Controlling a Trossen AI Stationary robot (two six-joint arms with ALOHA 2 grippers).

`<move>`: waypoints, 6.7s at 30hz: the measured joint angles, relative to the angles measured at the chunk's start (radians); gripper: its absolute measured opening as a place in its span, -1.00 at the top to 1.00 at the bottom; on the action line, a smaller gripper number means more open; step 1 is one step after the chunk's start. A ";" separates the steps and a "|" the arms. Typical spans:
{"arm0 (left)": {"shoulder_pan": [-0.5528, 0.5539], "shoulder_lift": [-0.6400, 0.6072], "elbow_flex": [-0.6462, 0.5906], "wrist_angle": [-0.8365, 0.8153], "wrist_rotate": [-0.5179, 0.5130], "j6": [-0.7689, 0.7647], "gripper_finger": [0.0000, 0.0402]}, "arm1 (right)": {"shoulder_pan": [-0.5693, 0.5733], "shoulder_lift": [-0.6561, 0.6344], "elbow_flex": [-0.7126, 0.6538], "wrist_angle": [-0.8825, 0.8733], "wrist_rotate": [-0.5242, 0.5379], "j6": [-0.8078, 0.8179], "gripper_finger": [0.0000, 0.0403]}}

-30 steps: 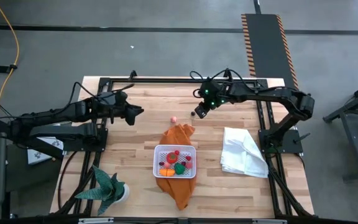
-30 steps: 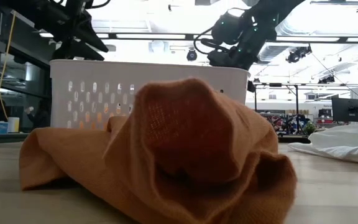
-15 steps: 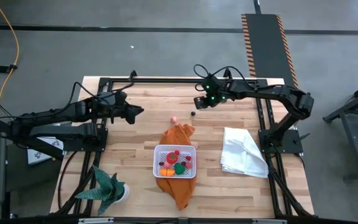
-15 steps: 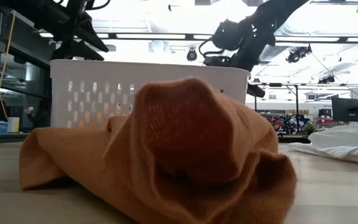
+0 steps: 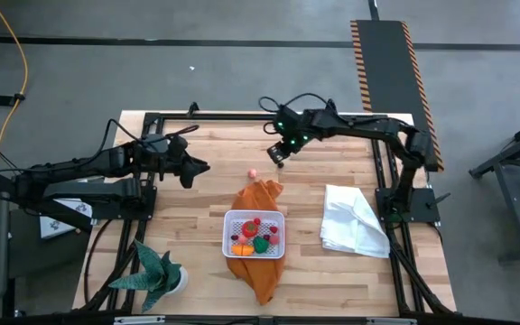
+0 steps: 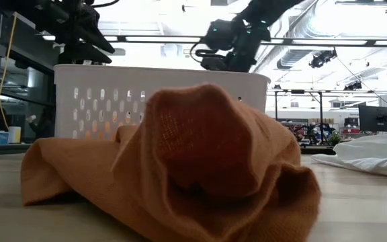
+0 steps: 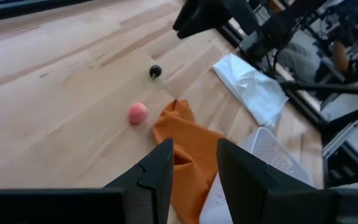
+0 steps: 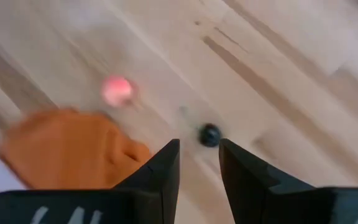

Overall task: Pick and placing Produce into tupperware
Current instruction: Put the black berry into the white basket

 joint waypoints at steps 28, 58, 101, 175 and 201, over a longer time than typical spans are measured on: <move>0.000 0.000 0.000 -0.008 -0.021 -0.038 0.45 | -0.023 0.174 0.249 -0.288 -0.070 -0.937 0.32; 0.000 0.000 0.000 -0.008 -0.021 -0.064 0.45 | -0.031 0.186 0.019 -0.040 -0.080 -0.970 0.06; 0.000 0.000 0.000 -0.038 -0.020 -0.091 0.45 | -0.023 0.255 0.020 0.033 -0.074 -0.970 0.15; 0.000 0.000 0.000 -0.038 -0.020 -0.091 0.45 | -0.041 0.269 0.024 0.032 -0.050 -0.915 0.47; 0.000 0.000 0.000 -0.038 -0.020 -0.106 0.45 | -0.041 0.267 0.137 -0.129 -0.050 -0.909 0.56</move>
